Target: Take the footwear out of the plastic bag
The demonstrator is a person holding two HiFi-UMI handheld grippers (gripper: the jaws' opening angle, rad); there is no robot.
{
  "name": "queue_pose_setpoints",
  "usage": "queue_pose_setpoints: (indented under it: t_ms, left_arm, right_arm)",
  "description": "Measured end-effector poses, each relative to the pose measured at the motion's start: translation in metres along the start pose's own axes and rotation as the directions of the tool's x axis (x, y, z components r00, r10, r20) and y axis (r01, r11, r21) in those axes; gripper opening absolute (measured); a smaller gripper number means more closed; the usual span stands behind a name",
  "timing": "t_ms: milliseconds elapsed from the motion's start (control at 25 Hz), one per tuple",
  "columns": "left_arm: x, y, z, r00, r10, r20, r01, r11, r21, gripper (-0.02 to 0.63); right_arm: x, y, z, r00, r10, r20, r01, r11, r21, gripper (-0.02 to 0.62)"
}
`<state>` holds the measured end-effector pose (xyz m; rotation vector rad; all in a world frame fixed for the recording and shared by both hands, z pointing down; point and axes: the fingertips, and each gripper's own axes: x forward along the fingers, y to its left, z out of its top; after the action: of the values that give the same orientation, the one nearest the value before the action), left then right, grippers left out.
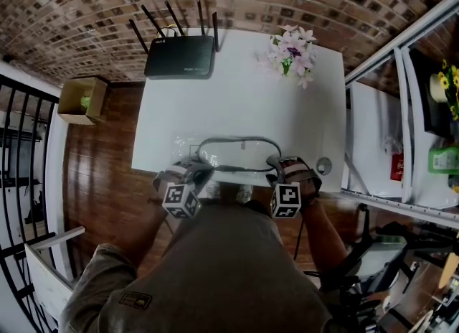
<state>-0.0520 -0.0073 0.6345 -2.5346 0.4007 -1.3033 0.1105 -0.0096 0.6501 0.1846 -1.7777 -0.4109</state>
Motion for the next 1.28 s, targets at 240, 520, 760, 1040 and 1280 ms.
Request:
queue_pose_setpoints:
  t_ms: [240, 520, 760, 1040, 1280]
  left_arm:
    - [0.0, -0.002, -0.001, 1.0, -0.017, 0.017, 0.017, 1.0, 0.005, 0.003]
    - [-0.003, -0.001, -0.003, 0.999, -0.025, 0.025, 0.025, 1.0, -0.004, 0.003]
    - [-0.007, 0.004, -0.006, 1.0, -0.015, 0.027, 0.015, 1.0, -0.016, 0.003]
    - [-0.018, 0.016, -0.026, 1.0, 0.008, -0.012, -0.009, 0.999, -0.052, 0.003]
    - [-0.017, 0.015, -0.025, 1.0, 0.006, -0.011, -0.006, 0.999, -0.049, 0.003]
  right_arm:
    - [0.004, -0.006, -0.002, 0.993, -0.097, -0.063, 0.09, 0.99, -0.112, 0.178]
    - [-0.003, -0.006, -0.005, 0.993, -0.107, -0.05, 0.102, 0.991, -0.092, 0.117]
    - [-0.006, -0.007, -0.018, 0.99, -0.12, -0.073, 0.115, 0.991, -0.071, 0.091]
    - [-0.008, -0.003, -0.036, 0.988, -0.105, -0.112, 0.103, 0.994, -0.024, 0.089]
    - [-0.013, -0.006, -0.022, 0.997, -0.061, -0.05, 0.064, 0.996, 0.057, 0.199]
